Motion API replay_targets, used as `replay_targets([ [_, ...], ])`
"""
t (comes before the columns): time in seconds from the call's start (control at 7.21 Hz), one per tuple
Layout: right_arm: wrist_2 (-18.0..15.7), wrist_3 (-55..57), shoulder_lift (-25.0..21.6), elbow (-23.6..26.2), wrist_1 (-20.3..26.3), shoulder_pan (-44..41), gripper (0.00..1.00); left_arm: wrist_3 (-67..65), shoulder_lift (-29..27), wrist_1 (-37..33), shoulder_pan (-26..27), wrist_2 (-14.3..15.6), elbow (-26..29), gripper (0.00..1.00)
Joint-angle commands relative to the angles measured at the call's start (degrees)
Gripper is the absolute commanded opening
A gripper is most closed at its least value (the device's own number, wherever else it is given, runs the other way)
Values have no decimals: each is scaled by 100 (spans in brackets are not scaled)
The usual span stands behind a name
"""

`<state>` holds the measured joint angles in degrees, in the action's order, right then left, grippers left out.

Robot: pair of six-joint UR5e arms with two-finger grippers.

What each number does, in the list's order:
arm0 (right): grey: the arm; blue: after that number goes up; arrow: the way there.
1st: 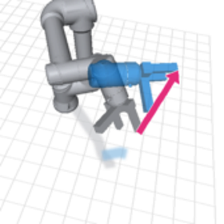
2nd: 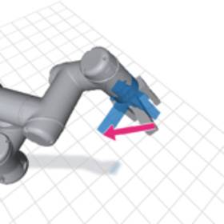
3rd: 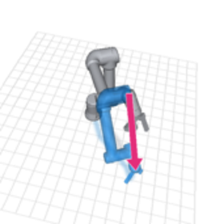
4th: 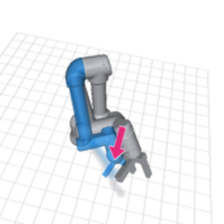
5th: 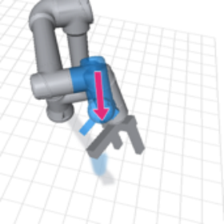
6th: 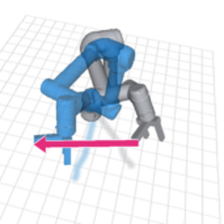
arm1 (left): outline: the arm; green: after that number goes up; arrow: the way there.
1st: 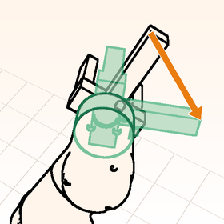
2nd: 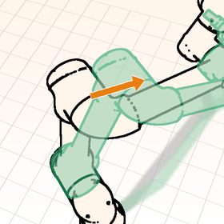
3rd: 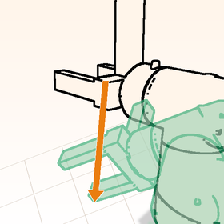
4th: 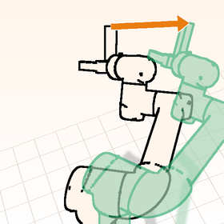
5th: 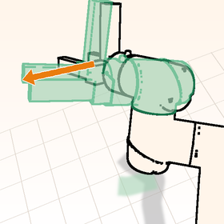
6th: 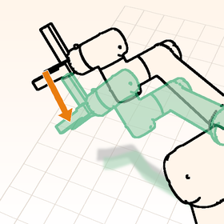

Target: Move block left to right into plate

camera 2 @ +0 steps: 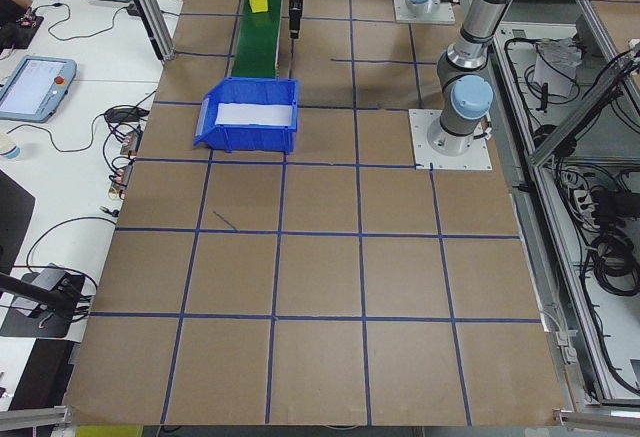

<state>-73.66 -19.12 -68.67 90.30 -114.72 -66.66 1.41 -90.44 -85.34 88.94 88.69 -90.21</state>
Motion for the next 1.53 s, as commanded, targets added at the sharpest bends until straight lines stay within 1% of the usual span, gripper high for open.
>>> replay_targets([
  [0.0, 10, 5, 11, 14, -6, -48, 100, 0, 0, -9, 0, -1, -14, 100],
  [0.56, 45, -4, 11, 128, -6, -40, 100, 9, 0, -26, 0, -18, -14, 100],
  [1.39, 80, 13, 20, 128, -24, -49, 100, -9, -9, -62, 9, -62, -31, 100],
])
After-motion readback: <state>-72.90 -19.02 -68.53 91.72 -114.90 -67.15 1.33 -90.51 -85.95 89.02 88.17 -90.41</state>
